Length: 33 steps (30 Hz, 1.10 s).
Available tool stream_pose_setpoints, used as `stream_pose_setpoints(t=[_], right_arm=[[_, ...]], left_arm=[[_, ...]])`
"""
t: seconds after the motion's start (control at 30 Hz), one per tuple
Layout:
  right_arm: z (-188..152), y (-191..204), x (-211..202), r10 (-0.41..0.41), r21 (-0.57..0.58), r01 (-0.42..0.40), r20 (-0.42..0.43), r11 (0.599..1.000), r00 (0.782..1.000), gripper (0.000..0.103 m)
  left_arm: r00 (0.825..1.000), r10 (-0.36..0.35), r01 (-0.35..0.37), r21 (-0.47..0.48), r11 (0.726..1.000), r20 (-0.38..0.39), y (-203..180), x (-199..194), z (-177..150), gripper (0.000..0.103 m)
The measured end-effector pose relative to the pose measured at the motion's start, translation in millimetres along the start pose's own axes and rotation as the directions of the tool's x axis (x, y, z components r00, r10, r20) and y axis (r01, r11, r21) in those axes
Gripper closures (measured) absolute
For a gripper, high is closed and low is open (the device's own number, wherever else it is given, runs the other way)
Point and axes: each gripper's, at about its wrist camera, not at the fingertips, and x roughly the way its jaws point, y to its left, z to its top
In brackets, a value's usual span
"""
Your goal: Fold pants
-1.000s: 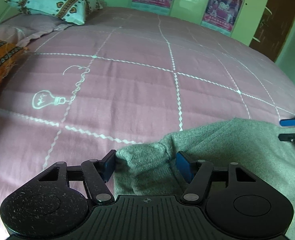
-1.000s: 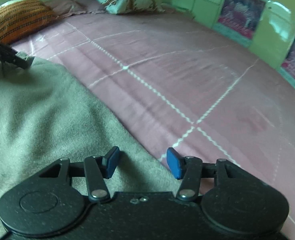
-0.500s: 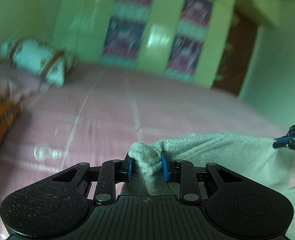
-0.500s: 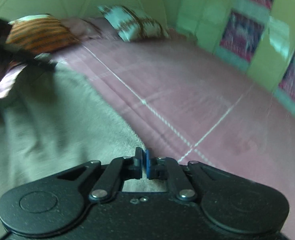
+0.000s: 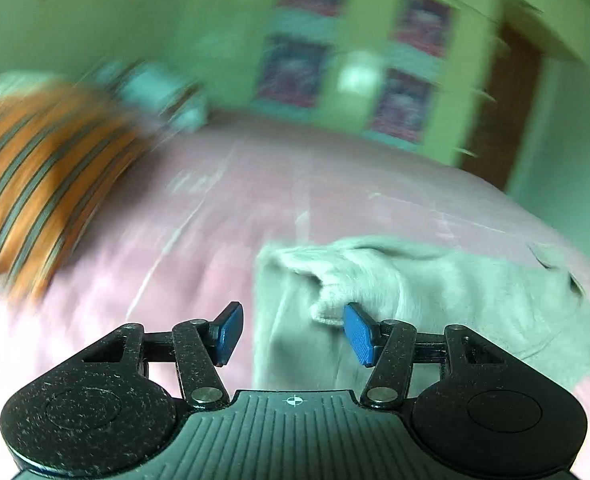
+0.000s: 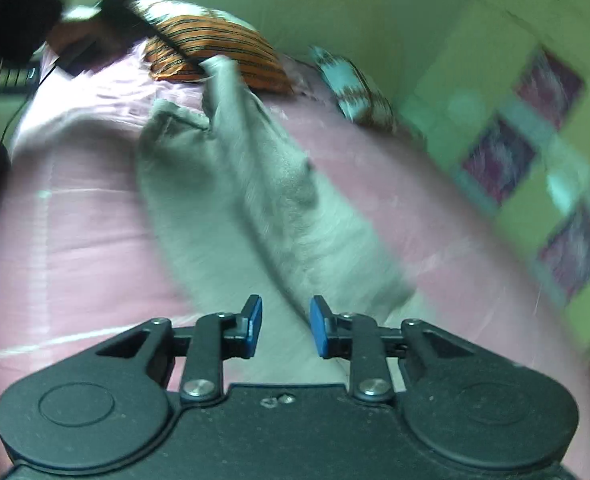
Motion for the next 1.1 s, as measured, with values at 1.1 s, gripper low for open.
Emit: stream_pose_setpoints(t=[1.1], right_arm=[[-53, -149, 21, -0.151, 0.957, -0.151, 0.192, 0.248, 0.970, 0.103]], left_arm=[[0.947, -0.255, 0.323, -0.574, 0.752, 0.197, -16, 71, 30, 0.080]])
